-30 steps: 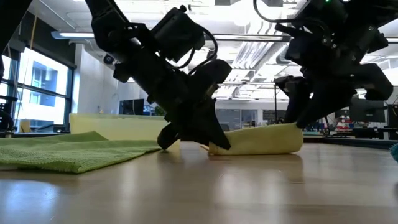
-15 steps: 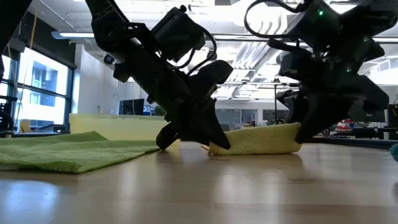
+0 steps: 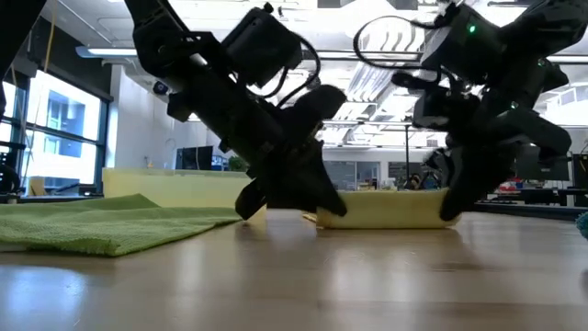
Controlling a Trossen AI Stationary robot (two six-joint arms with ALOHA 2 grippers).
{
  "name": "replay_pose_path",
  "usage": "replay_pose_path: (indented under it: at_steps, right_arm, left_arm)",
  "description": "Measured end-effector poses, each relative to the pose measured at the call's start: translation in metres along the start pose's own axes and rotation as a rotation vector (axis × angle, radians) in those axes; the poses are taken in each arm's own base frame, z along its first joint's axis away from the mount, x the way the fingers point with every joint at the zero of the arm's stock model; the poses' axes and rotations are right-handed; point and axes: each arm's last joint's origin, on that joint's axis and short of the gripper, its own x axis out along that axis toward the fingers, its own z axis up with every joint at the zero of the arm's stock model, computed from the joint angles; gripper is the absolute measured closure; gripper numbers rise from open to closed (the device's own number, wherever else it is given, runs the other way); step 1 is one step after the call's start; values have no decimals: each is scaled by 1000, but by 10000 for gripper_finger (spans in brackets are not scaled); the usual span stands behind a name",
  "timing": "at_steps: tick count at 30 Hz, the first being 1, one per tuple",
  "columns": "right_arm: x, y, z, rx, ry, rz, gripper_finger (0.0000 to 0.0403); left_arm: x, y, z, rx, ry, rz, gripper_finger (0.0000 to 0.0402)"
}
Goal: Roll microfiber towels into tight, uniform cylinder then place into a basket
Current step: Roll the yellow microfiber towel
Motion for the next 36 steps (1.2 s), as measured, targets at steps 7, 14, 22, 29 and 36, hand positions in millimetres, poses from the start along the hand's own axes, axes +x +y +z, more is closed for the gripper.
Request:
replay_pose_path:
  at_steps: [7,14,22,29,36]
  right_arm:
    - [-1,-12,-3,187,54,-3,397]
    - [-1,-17,-4,229,67,-17,401]
    - [-1,-19,-4,251,72,-24,402]
    - [-1,-19,-4,249,66,-23,402]
    - [-1,-19,-3,247,55,-21,402]
  left_arm:
    - [-1,-7,-2,131,-27,-28,334]
    - [-2,-4,0,287,-82,75,290]
    - [-36,-27,4,516,-87,169,271]
    - [-41,-51,7,670,-218,51,277]
    - [-12,-29,0,671,-178,29,278]
